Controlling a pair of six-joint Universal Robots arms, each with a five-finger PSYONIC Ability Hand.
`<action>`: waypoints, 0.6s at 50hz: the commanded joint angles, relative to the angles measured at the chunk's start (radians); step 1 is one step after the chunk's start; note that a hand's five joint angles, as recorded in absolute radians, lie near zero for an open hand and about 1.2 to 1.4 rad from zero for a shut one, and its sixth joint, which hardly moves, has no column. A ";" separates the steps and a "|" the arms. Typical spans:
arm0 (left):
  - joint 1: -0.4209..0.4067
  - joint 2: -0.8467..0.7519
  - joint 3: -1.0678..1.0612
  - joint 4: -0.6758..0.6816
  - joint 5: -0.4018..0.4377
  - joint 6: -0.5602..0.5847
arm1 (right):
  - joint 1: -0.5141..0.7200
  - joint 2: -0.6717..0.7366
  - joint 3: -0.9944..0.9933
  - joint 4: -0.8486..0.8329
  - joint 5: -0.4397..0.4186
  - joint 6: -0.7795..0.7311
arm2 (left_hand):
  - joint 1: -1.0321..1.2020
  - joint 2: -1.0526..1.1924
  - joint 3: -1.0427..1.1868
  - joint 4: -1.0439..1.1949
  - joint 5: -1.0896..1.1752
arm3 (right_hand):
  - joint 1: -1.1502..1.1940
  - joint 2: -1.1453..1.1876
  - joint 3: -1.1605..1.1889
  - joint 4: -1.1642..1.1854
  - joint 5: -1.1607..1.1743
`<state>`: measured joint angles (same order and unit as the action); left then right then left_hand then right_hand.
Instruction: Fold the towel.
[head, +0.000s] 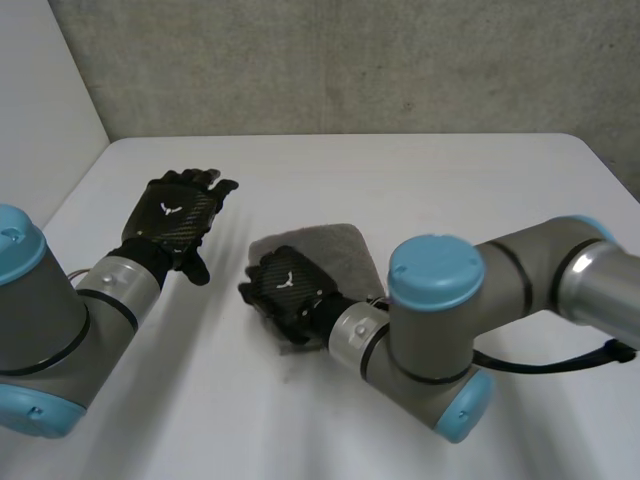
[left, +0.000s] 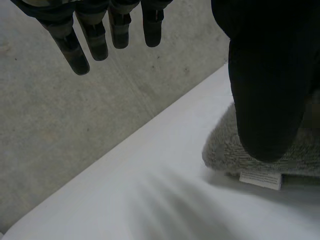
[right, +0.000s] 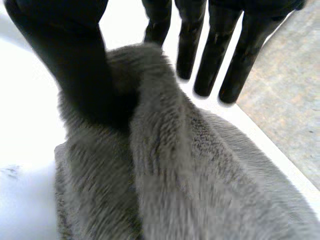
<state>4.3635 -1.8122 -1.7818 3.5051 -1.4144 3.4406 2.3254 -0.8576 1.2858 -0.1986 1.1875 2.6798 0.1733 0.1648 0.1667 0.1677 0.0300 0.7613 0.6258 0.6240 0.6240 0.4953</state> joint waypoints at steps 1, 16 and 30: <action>-0.016 0.002 0.079 -0.008 -0.001 -0.089 | -0.101 -0.162 0.069 0.050 0.059 0.031 | 0.008 0.016 0.015 0.013 -0.023 | -0.587 -0.451 -0.449 -0.449 -0.495; -0.165 -0.191 0.358 -0.221 -0.084 -0.365 | -0.239 -0.174 -0.002 0.184 0.132 0.402 | 0.040 0.049 0.047 0.046 0.009 | -0.587 -0.451 -0.449 -0.449 -0.495; -0.266 -0.375 0.398 -0.341 -0.262 -0.460 | -0.270 0.005 -0.148 0.326 0.078 0.399 | 0.026 0.034 0.032 0.031 -0.006 | -0.587 -0.451 -0.449 -0.449 -0.495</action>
<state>4.1189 -2.1425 -1.3616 3.1631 -1.6359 2.9856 2.0651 -0.9168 1.1770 0.1025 1.2734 3.0914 0.1767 0.1794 0.1792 0.1779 0.0300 0.1816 0.1715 0.1702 0.1739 0.0293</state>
